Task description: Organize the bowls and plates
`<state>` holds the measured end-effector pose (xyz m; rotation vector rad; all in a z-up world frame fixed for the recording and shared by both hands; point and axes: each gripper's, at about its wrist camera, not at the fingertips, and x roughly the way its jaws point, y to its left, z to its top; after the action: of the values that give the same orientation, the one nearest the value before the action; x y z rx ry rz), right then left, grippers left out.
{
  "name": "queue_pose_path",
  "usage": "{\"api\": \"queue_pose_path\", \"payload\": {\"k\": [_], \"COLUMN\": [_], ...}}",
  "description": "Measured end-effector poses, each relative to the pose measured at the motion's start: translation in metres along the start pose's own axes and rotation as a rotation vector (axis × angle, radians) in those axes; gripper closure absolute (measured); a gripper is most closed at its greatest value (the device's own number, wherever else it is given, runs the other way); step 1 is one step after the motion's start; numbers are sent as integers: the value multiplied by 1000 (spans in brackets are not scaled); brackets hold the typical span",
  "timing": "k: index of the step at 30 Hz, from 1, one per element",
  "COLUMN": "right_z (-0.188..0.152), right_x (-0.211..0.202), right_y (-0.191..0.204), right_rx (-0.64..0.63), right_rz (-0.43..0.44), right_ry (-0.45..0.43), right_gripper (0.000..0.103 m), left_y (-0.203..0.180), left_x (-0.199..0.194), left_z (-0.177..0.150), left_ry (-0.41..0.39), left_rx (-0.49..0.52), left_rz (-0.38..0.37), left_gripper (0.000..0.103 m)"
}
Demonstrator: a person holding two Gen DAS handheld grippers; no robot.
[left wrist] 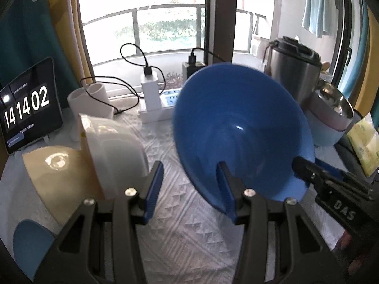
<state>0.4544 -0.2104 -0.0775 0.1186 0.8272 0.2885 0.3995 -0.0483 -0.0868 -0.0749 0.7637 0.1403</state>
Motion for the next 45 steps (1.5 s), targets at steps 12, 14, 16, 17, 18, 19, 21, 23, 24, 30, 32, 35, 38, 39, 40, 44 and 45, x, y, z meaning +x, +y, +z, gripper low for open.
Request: {"api": "queue_pose_path", "payload": {"k": [12, 14, 16, 17, 18, 19, 21, 23, 24, 30, 32, 35, 38, 39, 40, 44, 45], "right_z": [-9, -10, -9, -10, -11, -12, -16, -24, -26, -38, -41, -48, -54, -56, -58, -70, -73], "right_x": [-6, -11, -16, -19, -23, -27, -36, -44, -47, -67, -74, -86, -96, -100, -102, -116, -119], "right_y": [8, 9, 8, 6, 5, 5, 5, 6, 7, 14, 14, 15, 13, 12, 12, 9, 9], "right_rx": [-30, -24, -10, -1, 6, 7, 10, 14, 19, 37, 36, 38, 47, 49, 52, 56, 56], "right_rz": [10, 2, 0, -1, -3, -8, -13, -22, -24, -26, -27, -28, -24, -23, -22, -17, -16], "right_ry": [-11, -15, -16, -16, -17, -18, -18, -24, -24, -32, -40, -47, -49, -50, -51, -51, -51], "right_gripper": [92, 93, 94, 94, 94, 95, 95, 95, 94, 94, 94, 94, 94, 93, 93, 92, 92], "left_y": [1, 3, 8, 10, 11, 12, 13, 13, 13, 12, 11, 10, 10, 9, 9, 8, 9], "left_x": [4, 2, 1, -1, -3, -4, -8, -15, -20, -39, -47, -58, -66, -70, -72, -82, -85], "left_z": [-4, -5, -6, -7, -8, -9, -12, -14, -17, -28, -32, -39, -45, -48, -51, -62, -66], "left_ry": [28, 33, 45, 49, 48, 49, 54, 48, 45, 37, 33, 35, 36, 39, 39, 42, 45], "left_rx": [-13, -18, -27, -29, -29, -27, -32, -28, -27, -18, -16, -12, -5, -1, 1, 11, 12], "left_rz": [-24, -25, -40, -48, -54, -58, -73, -84, -89, -103, -107, -117, -128, -134, -136, -143, -144], "left_gripper": [62, 68, 75, 76, 79, 79, 80, 80, 81, 81, 81, 81, 81, 81, 81, 81, 81]}}
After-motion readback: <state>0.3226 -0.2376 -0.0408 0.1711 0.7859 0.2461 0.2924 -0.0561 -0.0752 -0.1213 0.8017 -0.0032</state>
